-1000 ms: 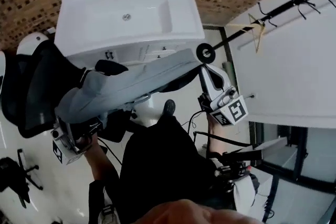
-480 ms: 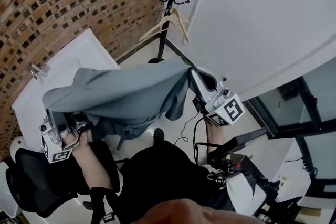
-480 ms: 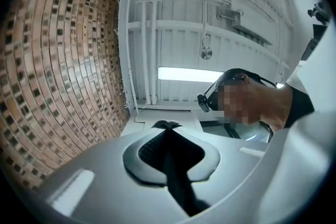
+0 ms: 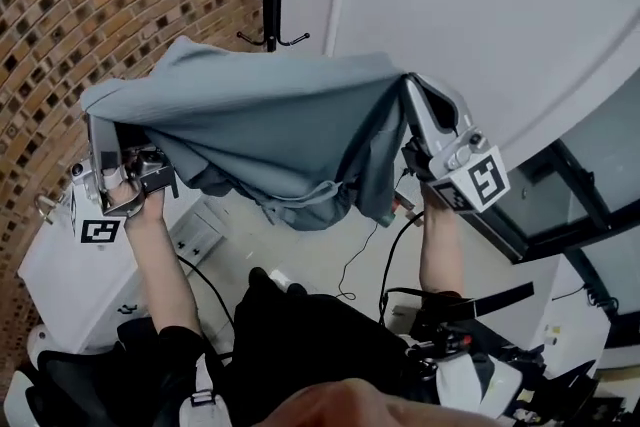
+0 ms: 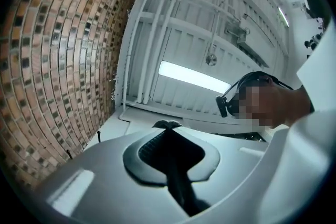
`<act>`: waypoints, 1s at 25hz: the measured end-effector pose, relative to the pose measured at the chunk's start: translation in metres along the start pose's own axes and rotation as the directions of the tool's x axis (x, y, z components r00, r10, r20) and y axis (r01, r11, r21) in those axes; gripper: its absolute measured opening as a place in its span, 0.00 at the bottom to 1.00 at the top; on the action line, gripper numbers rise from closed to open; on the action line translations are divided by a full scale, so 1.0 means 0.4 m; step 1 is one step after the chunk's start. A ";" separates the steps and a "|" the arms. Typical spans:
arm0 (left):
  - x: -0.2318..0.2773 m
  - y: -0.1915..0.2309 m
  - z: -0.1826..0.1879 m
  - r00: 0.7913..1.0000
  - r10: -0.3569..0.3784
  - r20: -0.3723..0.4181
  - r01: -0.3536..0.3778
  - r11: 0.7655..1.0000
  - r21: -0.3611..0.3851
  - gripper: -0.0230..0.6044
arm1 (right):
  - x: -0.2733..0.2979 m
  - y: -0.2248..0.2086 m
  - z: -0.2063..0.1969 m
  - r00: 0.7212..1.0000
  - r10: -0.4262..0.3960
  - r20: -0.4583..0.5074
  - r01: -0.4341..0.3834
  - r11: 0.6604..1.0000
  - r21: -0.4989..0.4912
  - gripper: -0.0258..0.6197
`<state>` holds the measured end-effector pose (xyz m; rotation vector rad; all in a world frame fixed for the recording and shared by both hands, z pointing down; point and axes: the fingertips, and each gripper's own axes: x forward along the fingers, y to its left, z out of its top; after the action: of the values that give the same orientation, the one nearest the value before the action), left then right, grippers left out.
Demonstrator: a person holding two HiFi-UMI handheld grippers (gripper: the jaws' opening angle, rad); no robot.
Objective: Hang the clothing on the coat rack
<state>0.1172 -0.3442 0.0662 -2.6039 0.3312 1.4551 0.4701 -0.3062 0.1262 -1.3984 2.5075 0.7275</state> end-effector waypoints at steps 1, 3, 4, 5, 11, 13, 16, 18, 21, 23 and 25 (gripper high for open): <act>0.010 0.031 -0.021 1.000 -0.005 0.007 0.005 1.000 -0.014 0.06 | 0.009 -0.022 -0.002 1.000 -0.008 -0.007 0.008 1.000 -0.011 0.04; 0.022 0.096 -0.056 1.000 -0.015 0.019 0.015 0.999 -0.041 0.06 | 0.039 -0.057 -0.013 1.000 -0.018 -0.011 0.018 1.000 -0.022 0.04; 0.029 0.131 -0.072 0.999 -0.021 0.027 0.023 0.998 -0.054 0.06 | 0.058 -0.076 -0.020 1.000 -0.024 -0.009 0.024 0.999 -0.027 0.05; 0.037 0.167 -0.086 0.999 -0.029 0.036 0.031 0.997 -0.066 0.06 | 0.078 -0.097 -0.030 0.999 -0.032 -0.009 0.031 0.999 -0.035 0.04; 0.169 0.384 -0.105 0.990 -0.114 0.085 0.123 0.987 -0.101 0.06 | 0.256 -0.247 -0.046 0.998 -0.051 0.034 0.052 0.997 -0.053 0.04; 0.261 0.472 -0.090 0.983 -0.150 0.107 0.160 0.982 -0.096 0.06 | 0.350 -0.343 -0.025 0.995 -0.062 0.079 0.068 0.995 -0.079 0.04; 0.396 0.667 -0.136 0.988 -0.118 0.101 0.132 0.980 -0.151 0.06 | 0.520 -0.531 -0.033 0.986 -0.116 0.120 0.123 0.991 -0.052 0.04; 0.384 0.854 -0.267 0.999 0.046 0.023 -0.036 0.953 -0.301 0.06 | 0.613 -0.623 -0.150 0.988 -0.138 0.069 0.132 0.987 0.088 0.04; 0.160 0.978 -0.529 0.944 0.243 -0.222 -0.319 0.839 -0.441 0.06 | 0.589 -0.576 -0.478 0.992 -0.092 -0.081 0.114 0.936 0.333 0.04; 0.052 0.929 -0.635 0.932 0.194 -0.305 -0.318 0.841 -0.438 0.06 | 0.539 -0.437 -0.630 0.996 -0.009 -0.089 0.049 0.890 0.452 0.04; 0.032 0.857 -0.672 0.957 0.101 -0.273 -0.223 0.857 -0.464 0.06 | 0.542 -0.317 -0.663 0.997 0.059 -0.050 -0.027 0.872 0.489 0.04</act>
<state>0.2562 -0.7380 0.1906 -3.2516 0.2336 1.4251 0.4798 -0.6559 0.2312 -1.1937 2.5251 0.0308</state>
